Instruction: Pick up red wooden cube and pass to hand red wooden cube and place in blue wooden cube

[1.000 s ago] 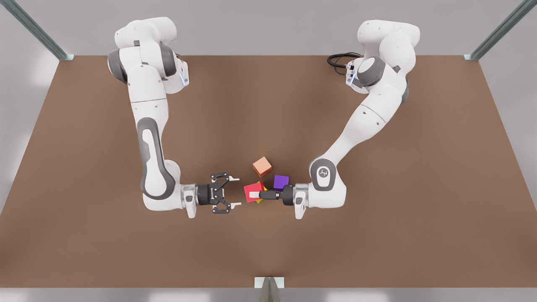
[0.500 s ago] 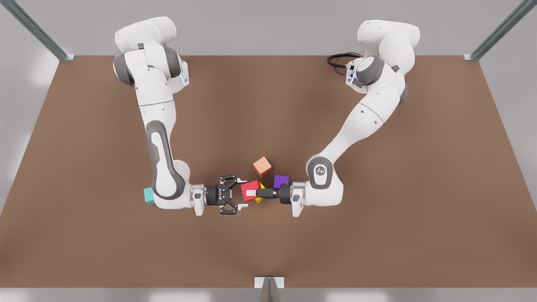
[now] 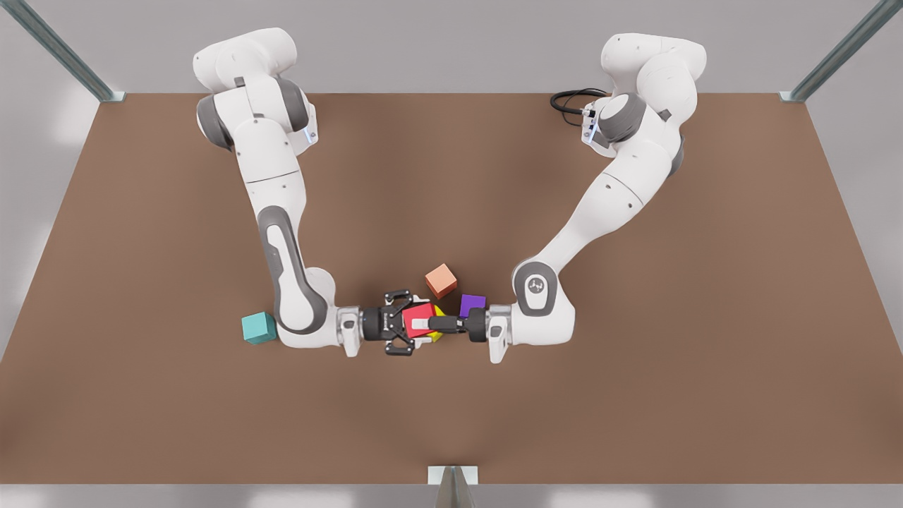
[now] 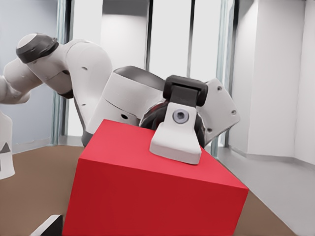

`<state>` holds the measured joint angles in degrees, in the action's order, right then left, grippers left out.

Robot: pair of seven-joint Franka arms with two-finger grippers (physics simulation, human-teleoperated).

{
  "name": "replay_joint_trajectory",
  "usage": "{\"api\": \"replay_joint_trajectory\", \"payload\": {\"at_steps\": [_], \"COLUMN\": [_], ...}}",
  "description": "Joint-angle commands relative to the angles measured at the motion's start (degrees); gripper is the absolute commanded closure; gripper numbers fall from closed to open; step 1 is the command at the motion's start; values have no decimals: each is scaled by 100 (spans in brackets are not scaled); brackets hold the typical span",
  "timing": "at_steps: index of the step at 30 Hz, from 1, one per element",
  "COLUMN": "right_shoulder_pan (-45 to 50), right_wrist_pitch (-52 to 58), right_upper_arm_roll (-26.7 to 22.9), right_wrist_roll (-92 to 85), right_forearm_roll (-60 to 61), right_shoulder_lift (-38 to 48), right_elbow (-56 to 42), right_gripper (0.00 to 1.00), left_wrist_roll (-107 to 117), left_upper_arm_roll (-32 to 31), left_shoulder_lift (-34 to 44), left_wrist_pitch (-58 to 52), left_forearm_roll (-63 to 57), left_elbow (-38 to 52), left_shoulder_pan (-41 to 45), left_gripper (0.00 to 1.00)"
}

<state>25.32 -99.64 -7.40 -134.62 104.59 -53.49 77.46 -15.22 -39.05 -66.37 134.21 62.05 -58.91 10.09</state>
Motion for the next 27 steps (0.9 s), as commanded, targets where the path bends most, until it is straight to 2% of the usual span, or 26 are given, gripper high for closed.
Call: {"api": "replay_joint_trajectory", "payload": {"at_steps": [1,2,3,4,5,6,7,15,18,22,23,24,25,26,27], "right_shoulder_pan": [-1,-1,-1,-1,-1,-1,-19,-71,-142,-396,-572,-704,-669,-660,-678], "right_wrist_pitch": [-73,-73,-99,-143,-143,-143,-143,-99,-99,-91,-47,-47,-99,-91,-64], "right_upper_arm_roll": [19,19,28,28,28,37,46,98,195,133,133,125,-314,-534,-666], "right_wrist_roll": [-284,-276,-276,-276,-276,-276,-276,-276,-284,-302,-319,-293,-48,381,1076], "right_forearm_roll": [18,18,18,26,26,26,26,35,26,-281,-439,-834,-1414,-2097,-3047], "right_shoulder_lift": [6,6,6,6,6,6,6,32,41,243,208,260,384,497,656], "right_elbow": [-3,-12,-12,-12,-12,-12,-12,-3,14,129,129,181,173,146,129], "right_gripper": [0,16,36,54,54,54,54,54,54,54,54,54,54,53,53], "left_wrist_roll": [-711,-711,-711,-711,-711,-711,-719,-737,-772,-333,-149,1106,1890,1891,1935], "left_upper_arm_roll": [-6,-6,-6,-6,-6,-6,-6,-15,-24,-33,11,-41,-340,-349,-393], "left_shoulder_lift": [10,10,1,-8,-8,-8,-8,124,168,537,809,1125,1416,1739,1934], "left_wrist_pitch": [-17,-17,-17,-17,-17,-17,-17,-114,-632,-1827,-2564,-3619,-5349,-5991,-6406], "left_forearm_roll": [184,184,184,184,193,246,254,202,62,-756,-1939,-4038,-6036,-7454,-8157], "left_elbow": [2,2,11,2,2,2,2,-209,-411,-833,-833,-736,-324,-60,19], "left_shoulder_pan": [2,2,2,11,11,11,11,-279,-666,-1615,-1887,-2283,-2327,-2292,-2607], "left_gripper": [59,56,54,29,9,9,0,0,0,0,0,0,0,0,0]}}
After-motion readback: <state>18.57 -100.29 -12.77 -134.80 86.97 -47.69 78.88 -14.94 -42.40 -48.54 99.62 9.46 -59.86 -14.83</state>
